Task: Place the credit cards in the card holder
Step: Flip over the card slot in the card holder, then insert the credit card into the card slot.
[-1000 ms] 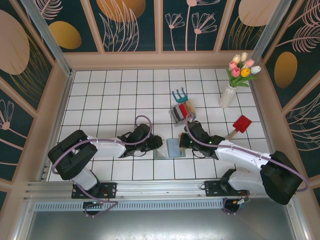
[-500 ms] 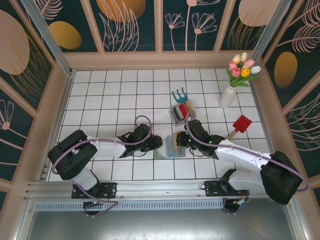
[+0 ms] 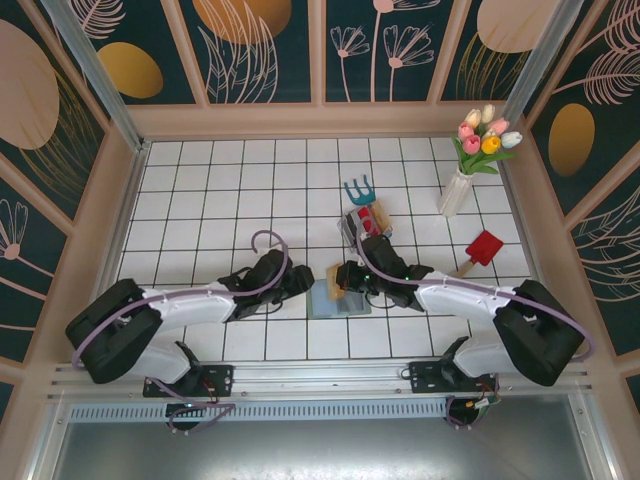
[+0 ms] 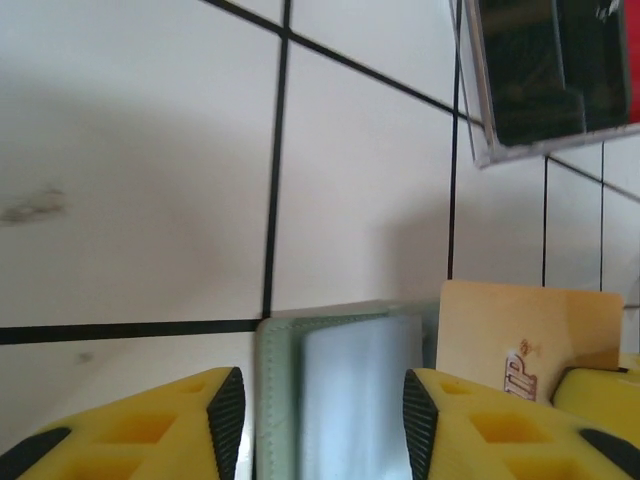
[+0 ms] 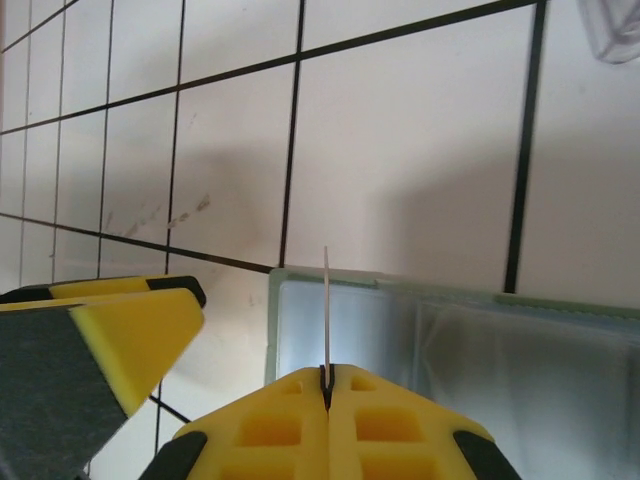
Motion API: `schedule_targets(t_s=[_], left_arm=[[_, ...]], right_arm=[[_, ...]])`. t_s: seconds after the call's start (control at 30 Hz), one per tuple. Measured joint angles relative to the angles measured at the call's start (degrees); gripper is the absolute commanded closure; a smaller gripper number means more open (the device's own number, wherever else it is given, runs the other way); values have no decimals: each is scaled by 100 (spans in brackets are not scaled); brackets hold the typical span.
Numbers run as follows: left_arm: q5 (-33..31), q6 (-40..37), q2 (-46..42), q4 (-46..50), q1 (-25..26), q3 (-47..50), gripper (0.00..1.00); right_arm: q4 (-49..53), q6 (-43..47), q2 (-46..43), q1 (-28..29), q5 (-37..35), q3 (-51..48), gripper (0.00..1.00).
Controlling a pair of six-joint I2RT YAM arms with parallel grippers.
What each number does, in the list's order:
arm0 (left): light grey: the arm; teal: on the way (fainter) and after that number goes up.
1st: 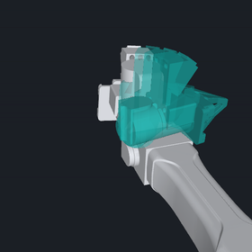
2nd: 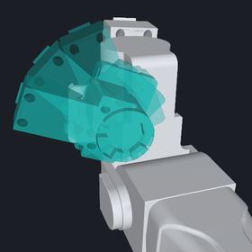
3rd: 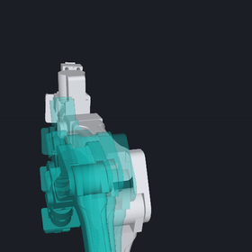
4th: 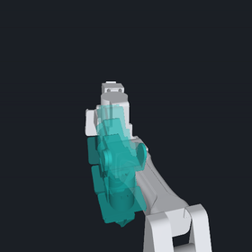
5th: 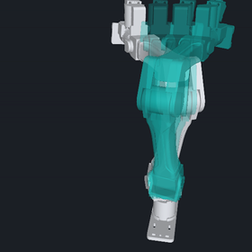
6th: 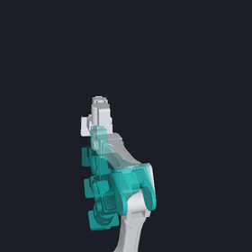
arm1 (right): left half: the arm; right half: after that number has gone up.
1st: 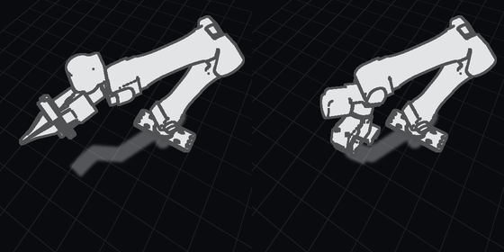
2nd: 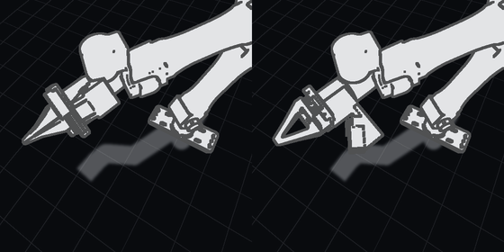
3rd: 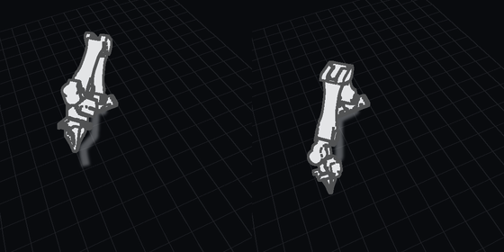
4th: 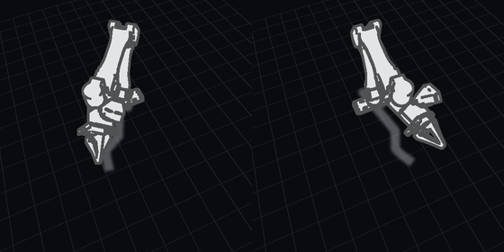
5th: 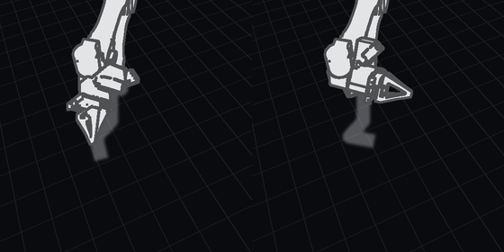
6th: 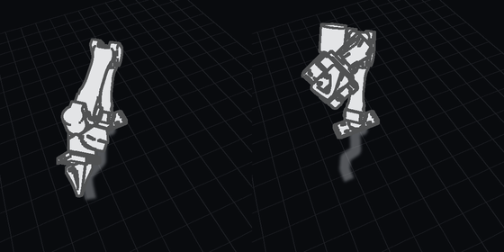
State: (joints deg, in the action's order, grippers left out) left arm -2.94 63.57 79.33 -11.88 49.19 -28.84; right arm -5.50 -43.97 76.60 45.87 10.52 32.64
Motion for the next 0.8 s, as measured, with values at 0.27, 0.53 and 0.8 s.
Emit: schedule_targets(t_s=[0.27,0.53,0.8], left_arm=[[57,-94,-142,-105,0,136,51],[553,-184,520,-343,0,55,54],[846,-181,802,-555,0,0,61]], right_arm=[[-83,2,-291,-203,11,-251,99],[-221,-4,-509,-341,201,-776,98],[-649,-11,-352,-339,369,-990,98]])
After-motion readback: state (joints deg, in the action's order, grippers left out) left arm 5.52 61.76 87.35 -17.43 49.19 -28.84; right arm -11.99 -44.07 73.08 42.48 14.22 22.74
